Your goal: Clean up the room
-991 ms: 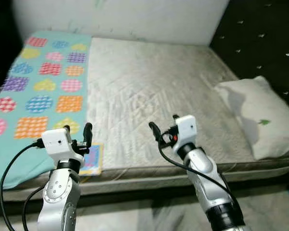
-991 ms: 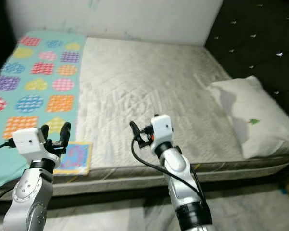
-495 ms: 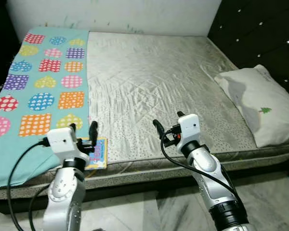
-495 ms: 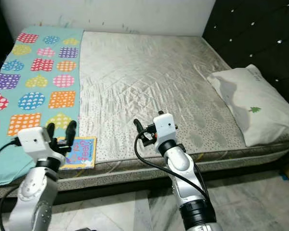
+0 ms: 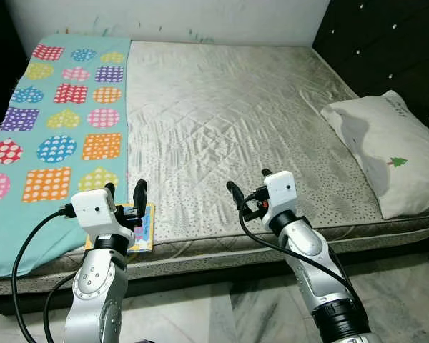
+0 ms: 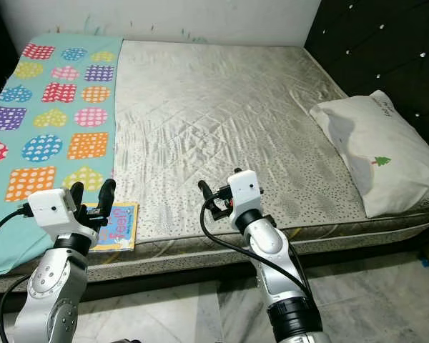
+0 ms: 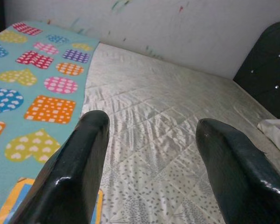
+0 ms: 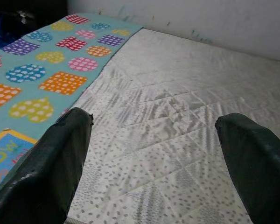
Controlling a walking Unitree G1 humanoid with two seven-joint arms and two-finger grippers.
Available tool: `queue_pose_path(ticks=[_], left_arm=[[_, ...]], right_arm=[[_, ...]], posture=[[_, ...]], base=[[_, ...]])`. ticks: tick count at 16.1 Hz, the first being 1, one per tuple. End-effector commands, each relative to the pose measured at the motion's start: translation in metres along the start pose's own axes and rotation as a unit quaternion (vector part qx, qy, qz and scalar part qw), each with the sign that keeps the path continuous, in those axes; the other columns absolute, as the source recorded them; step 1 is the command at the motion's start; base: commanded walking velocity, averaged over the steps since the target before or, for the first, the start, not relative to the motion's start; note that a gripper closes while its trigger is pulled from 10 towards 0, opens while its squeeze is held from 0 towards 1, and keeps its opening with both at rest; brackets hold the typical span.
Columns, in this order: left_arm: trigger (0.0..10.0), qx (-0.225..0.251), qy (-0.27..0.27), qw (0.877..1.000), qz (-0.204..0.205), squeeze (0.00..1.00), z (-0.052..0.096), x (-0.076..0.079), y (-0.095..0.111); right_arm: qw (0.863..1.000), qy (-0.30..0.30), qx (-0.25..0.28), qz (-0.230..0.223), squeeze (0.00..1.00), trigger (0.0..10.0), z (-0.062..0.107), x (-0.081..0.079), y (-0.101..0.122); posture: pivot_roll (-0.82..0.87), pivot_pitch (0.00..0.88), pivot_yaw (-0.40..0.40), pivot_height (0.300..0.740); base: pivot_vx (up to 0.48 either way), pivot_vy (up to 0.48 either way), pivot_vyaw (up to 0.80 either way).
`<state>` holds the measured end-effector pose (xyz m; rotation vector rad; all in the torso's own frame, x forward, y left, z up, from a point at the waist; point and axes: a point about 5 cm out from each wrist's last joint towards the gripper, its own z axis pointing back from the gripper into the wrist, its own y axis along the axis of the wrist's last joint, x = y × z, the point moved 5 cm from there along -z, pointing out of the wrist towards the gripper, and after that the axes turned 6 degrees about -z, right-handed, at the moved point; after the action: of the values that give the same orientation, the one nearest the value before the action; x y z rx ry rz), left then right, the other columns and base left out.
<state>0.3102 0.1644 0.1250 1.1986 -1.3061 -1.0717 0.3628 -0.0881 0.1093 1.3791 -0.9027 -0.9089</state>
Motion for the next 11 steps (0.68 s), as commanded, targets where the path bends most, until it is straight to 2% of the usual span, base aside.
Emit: queue_pose_path(ticks=[1, 7, 9, 11], left_arm=[[10.0, 0.007, -0.01, 1.0, 0.001, 0.0, 0.0, 0.004, 0.004], [10.0, 0.009, -0.013, 1.0, -0.001, 0.0, 0.0, 0.005, 0.005], [10.0, 0.008, -0.014, 1.0, 0.0, 0.0, 0.0, 0.005, 0.005], [10.0, 0.009, -0.016, 1.0, -0.001, 0.0, 0.0, 0.006, 0.005]], right_arm=[[1.0, -0.005, 0.014, 0.023, 0.0, 10.0, 0.0, 0.003, 0.006], [1.0, -0.001, 0.009, 0.006, 0.0, 10.0, -0.002, 0.002, 0.005], [0.998, -0.018, 0.012, 0.051, 0.0, 10.0, -0.002, 0.007, 0.003], [0.999, -0.036, -0.009, 0.013, 0.0, 10.0, -0.001, 0.015, -0.003]], posture=[[-0.03, 0.099, -0.114, 0.74], [-0.03, 0.09, -0.115, 0.74], [-0.03, 0.09, -0.115, 0.74], [-0.03, 0.09, -0.115, 0.74]], base=[[0.27, 0.0, 0.0], [0.323, 0.0, 0.0], [0.351, 0.0, 0.0], [0.358, 0.0, 0.0]])
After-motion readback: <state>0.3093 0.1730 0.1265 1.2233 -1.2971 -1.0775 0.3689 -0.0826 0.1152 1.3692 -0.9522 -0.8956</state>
